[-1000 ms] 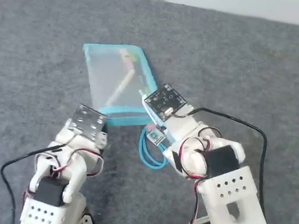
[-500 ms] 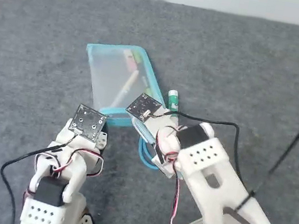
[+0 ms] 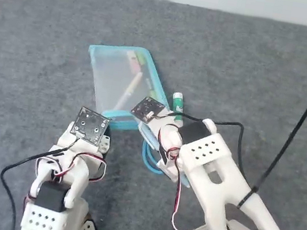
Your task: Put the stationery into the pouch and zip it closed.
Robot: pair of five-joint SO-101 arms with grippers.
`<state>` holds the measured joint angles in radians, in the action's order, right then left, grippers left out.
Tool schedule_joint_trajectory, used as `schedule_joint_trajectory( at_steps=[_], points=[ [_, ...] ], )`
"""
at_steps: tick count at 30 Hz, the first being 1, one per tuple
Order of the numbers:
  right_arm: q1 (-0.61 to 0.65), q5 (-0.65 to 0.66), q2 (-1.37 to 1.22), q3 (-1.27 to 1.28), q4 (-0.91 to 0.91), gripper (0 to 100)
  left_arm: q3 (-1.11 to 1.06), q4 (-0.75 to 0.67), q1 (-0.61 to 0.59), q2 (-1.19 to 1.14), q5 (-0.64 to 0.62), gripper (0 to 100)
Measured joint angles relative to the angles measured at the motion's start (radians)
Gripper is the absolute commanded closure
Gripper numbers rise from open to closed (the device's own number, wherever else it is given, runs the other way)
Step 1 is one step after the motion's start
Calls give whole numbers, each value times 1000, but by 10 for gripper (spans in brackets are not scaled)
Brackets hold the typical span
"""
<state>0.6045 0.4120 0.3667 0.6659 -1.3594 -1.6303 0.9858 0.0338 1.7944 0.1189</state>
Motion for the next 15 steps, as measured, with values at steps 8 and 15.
schedule_joint_trajectory(
  at_steps=[8, 15],
  points=[
    [0, 43, 71, 44, -8, 991, 0, 0, 0, 0, 0, 988],
    [-14, -5, 14, -3, -14, 992, 0, 0, 0, 0, 2, 988]
  ],
)
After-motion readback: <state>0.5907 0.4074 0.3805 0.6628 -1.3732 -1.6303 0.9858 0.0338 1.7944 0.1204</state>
